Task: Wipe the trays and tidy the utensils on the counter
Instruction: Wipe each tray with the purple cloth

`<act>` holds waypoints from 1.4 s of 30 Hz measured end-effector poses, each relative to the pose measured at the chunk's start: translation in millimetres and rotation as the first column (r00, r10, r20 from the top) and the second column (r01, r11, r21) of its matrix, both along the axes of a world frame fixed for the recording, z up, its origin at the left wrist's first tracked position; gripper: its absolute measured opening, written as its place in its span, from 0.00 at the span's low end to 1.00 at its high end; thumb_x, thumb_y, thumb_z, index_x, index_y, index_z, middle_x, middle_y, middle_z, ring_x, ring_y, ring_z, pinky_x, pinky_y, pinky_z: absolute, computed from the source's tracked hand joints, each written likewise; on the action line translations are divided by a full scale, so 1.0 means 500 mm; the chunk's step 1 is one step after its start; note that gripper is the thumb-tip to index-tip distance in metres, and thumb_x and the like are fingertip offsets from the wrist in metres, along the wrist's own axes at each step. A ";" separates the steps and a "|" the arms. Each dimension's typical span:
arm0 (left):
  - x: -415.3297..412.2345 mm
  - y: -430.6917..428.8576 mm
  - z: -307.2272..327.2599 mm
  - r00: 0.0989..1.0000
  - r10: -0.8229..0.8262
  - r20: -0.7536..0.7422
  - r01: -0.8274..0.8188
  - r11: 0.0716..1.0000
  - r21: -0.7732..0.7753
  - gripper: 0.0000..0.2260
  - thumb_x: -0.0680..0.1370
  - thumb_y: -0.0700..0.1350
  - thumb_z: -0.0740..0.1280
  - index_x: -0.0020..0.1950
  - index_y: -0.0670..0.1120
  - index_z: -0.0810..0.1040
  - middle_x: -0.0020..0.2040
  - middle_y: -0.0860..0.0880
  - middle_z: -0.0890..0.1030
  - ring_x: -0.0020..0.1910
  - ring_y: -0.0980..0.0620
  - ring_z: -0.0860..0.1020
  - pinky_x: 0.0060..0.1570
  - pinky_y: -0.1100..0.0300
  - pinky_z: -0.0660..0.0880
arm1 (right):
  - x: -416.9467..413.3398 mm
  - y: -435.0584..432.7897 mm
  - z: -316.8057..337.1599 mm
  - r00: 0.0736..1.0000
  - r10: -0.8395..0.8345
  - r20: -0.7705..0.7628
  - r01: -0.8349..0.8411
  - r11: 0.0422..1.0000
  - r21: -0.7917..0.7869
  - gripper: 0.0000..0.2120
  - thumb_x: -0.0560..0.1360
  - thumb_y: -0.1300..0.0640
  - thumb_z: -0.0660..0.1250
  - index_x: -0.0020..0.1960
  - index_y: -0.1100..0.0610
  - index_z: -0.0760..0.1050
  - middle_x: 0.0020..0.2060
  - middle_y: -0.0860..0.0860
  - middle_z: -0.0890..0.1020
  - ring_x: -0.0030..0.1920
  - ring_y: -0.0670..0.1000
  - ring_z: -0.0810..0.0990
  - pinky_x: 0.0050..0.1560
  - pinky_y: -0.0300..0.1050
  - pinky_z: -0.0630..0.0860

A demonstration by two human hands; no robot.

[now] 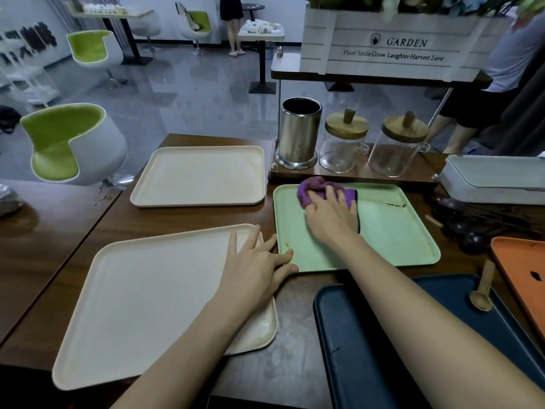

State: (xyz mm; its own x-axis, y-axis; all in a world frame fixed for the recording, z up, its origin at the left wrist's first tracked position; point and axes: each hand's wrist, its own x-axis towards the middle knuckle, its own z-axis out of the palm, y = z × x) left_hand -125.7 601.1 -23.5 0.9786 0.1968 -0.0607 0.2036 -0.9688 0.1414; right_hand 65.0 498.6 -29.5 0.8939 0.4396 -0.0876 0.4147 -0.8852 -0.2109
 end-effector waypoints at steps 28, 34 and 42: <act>0.028 0.025 0.022 0.997 -0.002 -0.071 -0.008 0.990 -0.139 0.43 0.76 0.72 0.61 0.84 0.54 0.49 0.85 0.53 0.50 0.83 0.45 0.43 0.77 0.33 0.42 | -0.133 -0.120 0.053 0.800 0.511 -0.315 -0.499 0.858 0.124 0.23 0.82 0.54 0.56 0.72 0.34 0.69 0.80 0.42 0.54 0.81 0.50 0.45 0.79 0.54 0.42; 0.031 0.033 0.021 0.998 -0.024 -0.052 0.018 0.994 -0.112 0.41 0.76 0.73 0.60 0.83 0.58 0.52 0.83 0.57 0.57 0.83 0.46 0.47 0.77 0.31 0.43 | -0.107 -0.148 0.052 0.853 0.435 -0.289 -0.401 0.900 0.171 0.22 0.82 0.54 0.55 0.69 0.31 0.70 0.80 0.40 0.57 0.81 0.51 0.47 0.80 0.54 0.42; 0.039 0.033 0.014 0.997 0.045 -0.060 -0.055 0.984 -0.170 0.46 0.71 0.75 0.64 0.83 0.57 0.54 0.84 0.55 0.56 0.83 0.45 0.45 0.76 0.32 0.42 | -0.137 -0.129 0.055 0.792 0.555 -0.253 -0.535 0.831 0.150 0.25 0.81 0.58 0.56 0.71 0.35 0.70 0.80 0.43 0.56 0.81 0.51 0.45 0.80 0.58 0.41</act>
State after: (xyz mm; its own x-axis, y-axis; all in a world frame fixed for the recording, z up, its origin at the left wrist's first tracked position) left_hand -106.1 617.5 -16.5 0.9619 0.2275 -0.1517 0.2635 -0.9194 0.2919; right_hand -3.3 434.0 -1.8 0.4471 0.8606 -0.2439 0.7404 -0.5091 -0.4389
